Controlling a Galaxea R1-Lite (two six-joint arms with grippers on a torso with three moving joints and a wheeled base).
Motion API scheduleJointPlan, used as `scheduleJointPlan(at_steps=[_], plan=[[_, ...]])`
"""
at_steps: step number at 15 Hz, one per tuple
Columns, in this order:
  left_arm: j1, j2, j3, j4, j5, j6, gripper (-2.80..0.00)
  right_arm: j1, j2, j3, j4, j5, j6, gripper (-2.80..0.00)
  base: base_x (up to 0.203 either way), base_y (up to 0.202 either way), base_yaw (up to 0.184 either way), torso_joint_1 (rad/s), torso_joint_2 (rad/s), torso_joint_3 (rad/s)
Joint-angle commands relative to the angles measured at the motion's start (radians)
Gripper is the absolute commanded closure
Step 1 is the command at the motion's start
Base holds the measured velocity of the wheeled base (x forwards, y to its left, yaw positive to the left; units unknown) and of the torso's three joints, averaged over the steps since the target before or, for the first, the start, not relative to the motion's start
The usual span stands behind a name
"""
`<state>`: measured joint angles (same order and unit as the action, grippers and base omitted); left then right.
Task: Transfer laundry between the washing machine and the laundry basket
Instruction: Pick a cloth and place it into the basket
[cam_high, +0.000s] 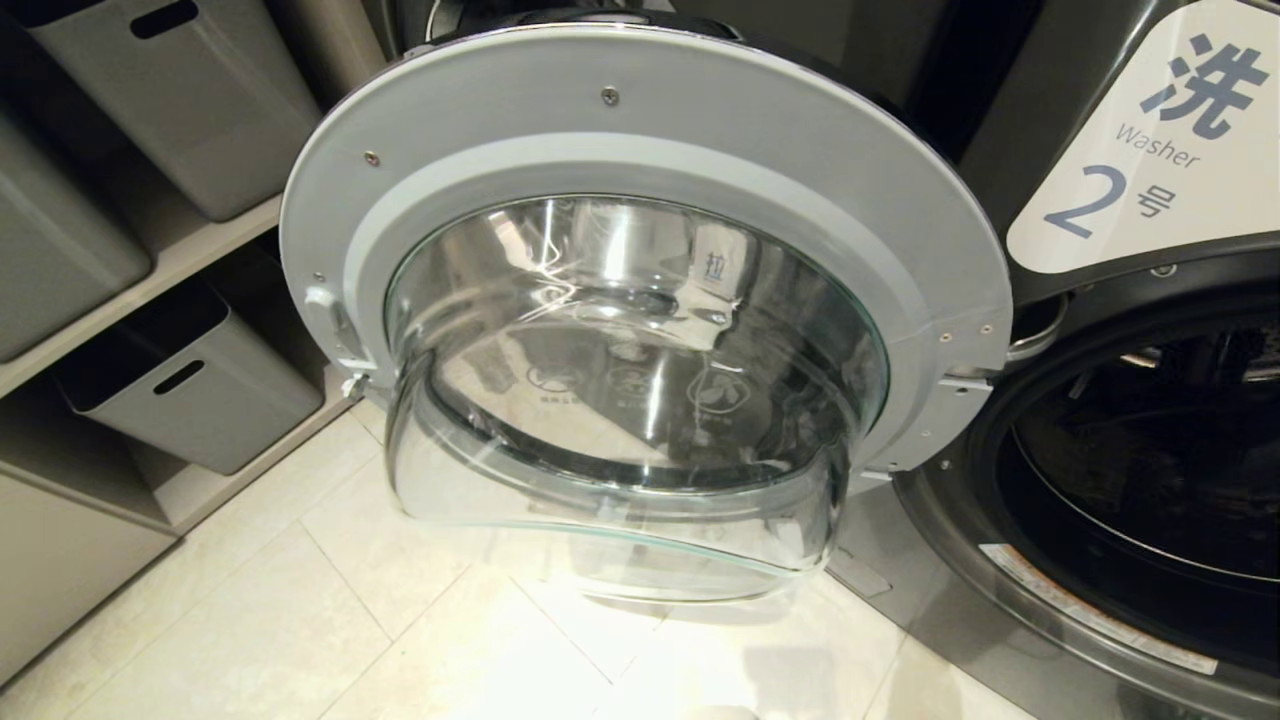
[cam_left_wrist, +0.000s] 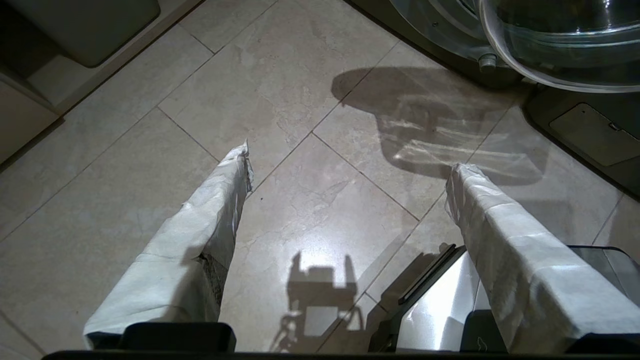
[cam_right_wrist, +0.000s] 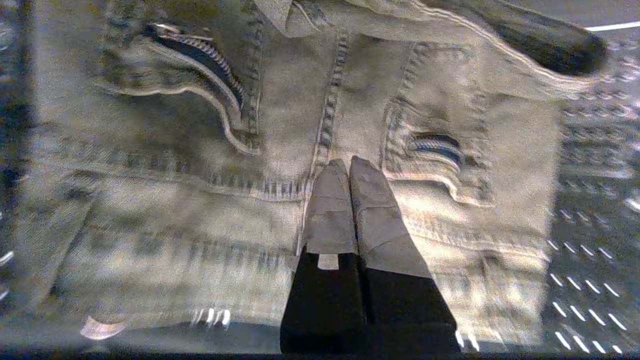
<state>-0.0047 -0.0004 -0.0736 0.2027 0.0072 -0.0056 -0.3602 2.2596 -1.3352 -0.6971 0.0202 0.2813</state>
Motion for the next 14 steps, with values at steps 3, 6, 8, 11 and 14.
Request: scheduleJointPlan(at_steps=[3, 6, 8, 11, 14], plan=[[0.000, -0.003, 0.000, 0.001, 0.000, -0.001, -2.80, 0.004, -0.137, 0.155, -0.001, 0.002, 0.005, 0.00, 0.000, 0.000, 0.000, 0.000, 0.00, 0.000], [0.000, -0.002, 0.000, 0.001, 0.000, -0.001, -2.80, 0.010, -0.135, 0.156, -0.006, -0.026, 0.015, 0.00, 0.000, 0.000, 0.000, 0.000, 0.00, 0.000], [0.000, -0.003, 0.000, 0.001, 0.000, -0.001, -2.80, 0.010, -0.138, 0.144, -0.022, -0.025, 0.012, 0.00, 0.000, 0.000, 0.000, 0.000, 0.00, 0.000], [0.000, -0.003, 0.000, 0.001, 0.000, -0.001, -2.80, 0.028, -0.060, 0.096, -0.026, -0.024, 0.007, 0.00, 0.000, 0.000, 0.000, 0.000, 0.00, 0.000], [0.000, -0.001, 0.000, 0.001, 0.000, -0.001, -2.80, 0.054, 0.056, -0.008, -0.044, -0.037, 0.003, -2.80, 0.000, 0.000, 0.000, 0.000, 0.00, 0.000]])
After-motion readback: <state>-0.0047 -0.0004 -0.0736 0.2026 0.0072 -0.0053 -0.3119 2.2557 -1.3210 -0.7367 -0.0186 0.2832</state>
